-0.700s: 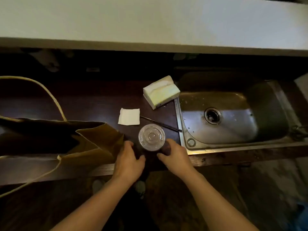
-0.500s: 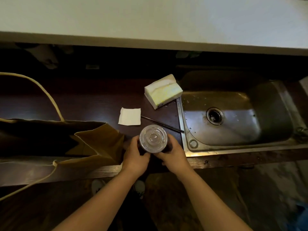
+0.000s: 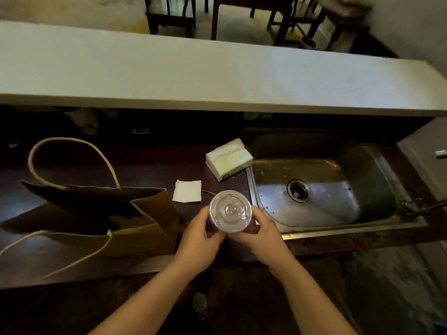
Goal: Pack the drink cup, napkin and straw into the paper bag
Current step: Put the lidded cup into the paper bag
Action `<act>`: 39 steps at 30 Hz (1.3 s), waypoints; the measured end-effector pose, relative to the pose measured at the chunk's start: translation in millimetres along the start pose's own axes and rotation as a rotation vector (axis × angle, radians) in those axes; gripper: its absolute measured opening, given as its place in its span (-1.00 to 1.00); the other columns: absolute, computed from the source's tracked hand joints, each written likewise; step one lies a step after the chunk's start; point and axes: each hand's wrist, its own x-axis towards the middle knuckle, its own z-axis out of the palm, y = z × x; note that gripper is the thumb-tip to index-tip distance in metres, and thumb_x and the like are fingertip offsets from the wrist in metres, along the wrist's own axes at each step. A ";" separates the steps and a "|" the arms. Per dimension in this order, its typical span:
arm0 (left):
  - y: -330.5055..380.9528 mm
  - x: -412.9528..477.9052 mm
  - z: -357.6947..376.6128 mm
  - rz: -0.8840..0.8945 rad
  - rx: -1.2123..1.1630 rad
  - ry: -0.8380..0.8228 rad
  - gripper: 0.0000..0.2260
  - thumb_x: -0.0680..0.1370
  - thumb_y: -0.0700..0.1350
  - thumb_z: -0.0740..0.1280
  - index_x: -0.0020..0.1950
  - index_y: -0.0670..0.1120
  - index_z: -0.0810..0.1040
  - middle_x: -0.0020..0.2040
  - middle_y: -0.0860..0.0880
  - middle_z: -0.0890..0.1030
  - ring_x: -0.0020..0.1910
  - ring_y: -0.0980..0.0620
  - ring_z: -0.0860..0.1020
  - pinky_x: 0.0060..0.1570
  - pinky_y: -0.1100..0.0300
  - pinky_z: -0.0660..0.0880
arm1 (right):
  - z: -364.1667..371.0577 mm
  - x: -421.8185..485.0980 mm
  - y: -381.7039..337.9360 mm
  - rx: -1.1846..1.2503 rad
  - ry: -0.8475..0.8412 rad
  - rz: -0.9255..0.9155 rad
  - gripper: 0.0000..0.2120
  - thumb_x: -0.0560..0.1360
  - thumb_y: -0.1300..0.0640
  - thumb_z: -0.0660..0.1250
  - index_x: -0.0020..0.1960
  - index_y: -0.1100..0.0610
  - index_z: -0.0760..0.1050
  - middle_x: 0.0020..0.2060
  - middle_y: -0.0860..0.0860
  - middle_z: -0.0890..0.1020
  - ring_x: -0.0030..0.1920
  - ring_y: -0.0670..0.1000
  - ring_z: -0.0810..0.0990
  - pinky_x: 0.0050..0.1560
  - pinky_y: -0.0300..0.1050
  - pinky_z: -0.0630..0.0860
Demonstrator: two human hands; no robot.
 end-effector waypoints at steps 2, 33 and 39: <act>19.3 -7.8 -5.2 0.088 0.039 -0.016 -0.54 0.48 -0.14 0.45 0.30 0.20 0.44 0.17 0.16 0.61 0.02 0.10 0.64 0.03 0.00 0.63 | -9.3 -7.9 -18.9 -0.028 0.011 -0.058 -0.50 0.30 0.05 0.57 0.15 -0.28 0.50 0.07 -0.30 0.64 0.08 -0.26 0.59 -0.02 -0.31 0.54; 91.2 -75.9 -254.1 0.177 0.750 0.082 -0.78 0.50 -0.23 0.34 -0.06 0.08 0.67 -0.09 0.04 0.66 -0.15 0.08 0.63 -0.12 0.08 0.64 | 144.5 -28.6 -213.9 -0.426 -0.153 -0.343 -0.29 0.20 -0.06 0.56 0.25 -0.18 0.29 0.05 -0.25 0.48 0.06 -0.35 0.47 -0.08 -0.45 0.46; 84.6 -64.0 -249.3 0.301 1.041 0.021 -0.78 0.42 -0.28 0.34 -0.02 -0.02 0.61 0.01 -0.03 0.62 0.01 -0.09 0.59 -0.14 0.07 0.54 | 167.0 -20.2 -195.0 -0.522 -0.153 -0.228 -0.23 0.15 -0.14 0.54 0.28 -0.14 0.29 0.09 -0.22 0.50 0.06 -0.26 0.52 0.02 -0.25 0.54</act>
